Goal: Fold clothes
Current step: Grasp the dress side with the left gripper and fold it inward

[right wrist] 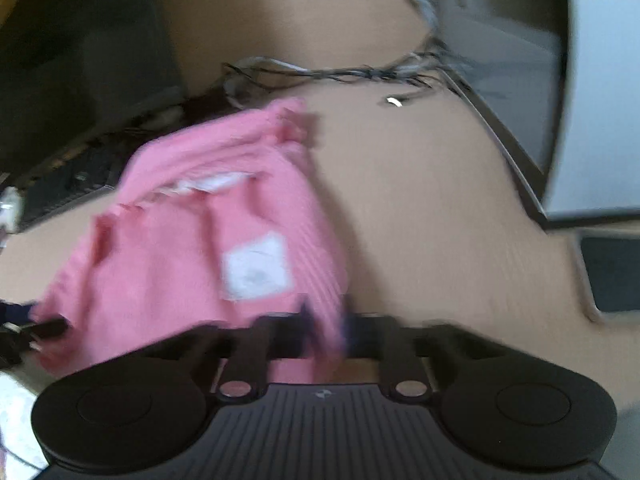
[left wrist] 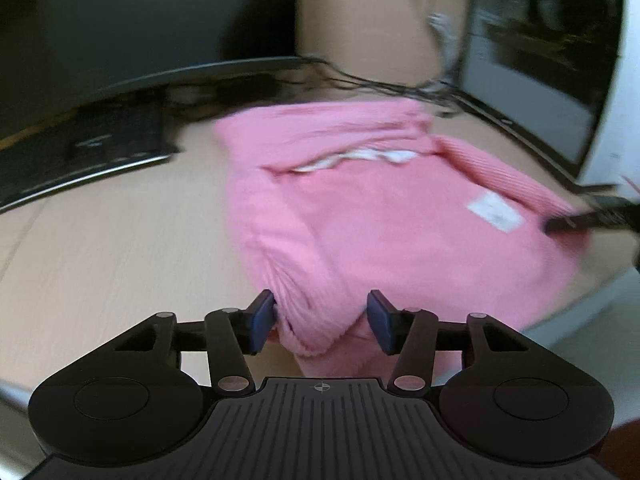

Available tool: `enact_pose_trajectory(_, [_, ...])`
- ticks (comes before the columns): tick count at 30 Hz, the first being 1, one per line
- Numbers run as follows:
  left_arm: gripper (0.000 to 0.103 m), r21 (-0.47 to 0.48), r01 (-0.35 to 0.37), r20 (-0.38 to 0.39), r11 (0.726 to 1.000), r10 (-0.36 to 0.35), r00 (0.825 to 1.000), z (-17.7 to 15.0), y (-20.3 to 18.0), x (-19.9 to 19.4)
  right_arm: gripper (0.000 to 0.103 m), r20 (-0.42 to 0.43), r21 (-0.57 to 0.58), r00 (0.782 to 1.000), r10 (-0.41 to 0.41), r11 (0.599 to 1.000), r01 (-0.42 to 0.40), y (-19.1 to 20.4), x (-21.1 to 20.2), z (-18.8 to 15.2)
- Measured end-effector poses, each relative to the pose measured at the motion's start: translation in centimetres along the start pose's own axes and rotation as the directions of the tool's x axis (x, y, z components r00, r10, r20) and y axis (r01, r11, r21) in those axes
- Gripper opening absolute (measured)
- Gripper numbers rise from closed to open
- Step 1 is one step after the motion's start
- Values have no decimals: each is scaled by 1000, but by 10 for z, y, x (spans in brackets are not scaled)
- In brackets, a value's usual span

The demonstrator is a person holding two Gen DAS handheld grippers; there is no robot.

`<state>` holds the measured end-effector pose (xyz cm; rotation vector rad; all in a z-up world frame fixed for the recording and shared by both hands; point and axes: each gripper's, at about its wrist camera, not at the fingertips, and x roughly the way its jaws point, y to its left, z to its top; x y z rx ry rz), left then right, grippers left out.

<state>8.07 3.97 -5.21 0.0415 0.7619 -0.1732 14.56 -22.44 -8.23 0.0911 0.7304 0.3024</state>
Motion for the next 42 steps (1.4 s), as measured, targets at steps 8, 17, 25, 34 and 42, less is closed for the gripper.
enact_pose_trajectory(8, [70, -8, 108, -40, 994, -108, 993, 6, 4, -5, 7, -39, -776, 999, 30, 629, -49, 105, 9, -31])
enact_pose_trajectory(17, [76, -110, 340, 82, 934, -332, 940, 85, 6, -4, 14, -106, -823, 994, 26, 559, -102, 106, 3, -54])
enact_pose_trajectory(25, [32, 31, 318, -135, 948, -311, 941, 102, -61, 104, 15, -131, -699, 990, 50, 703, -128, 90, -27, -51])
enact_pose_trajectory(34, [32, 48, 354, -196, 934, -338, 920, 62, -52, 102, 45, 5, -258, 1000, 27, 966, -25, 34, -45, 15])
enact_pose_trajectory(42, [32, 45, 371, -191, 927, -357, 914, 59, -48, 97, 43, -28, 238, 971, 239, 945, -225, -5, 28, 59])
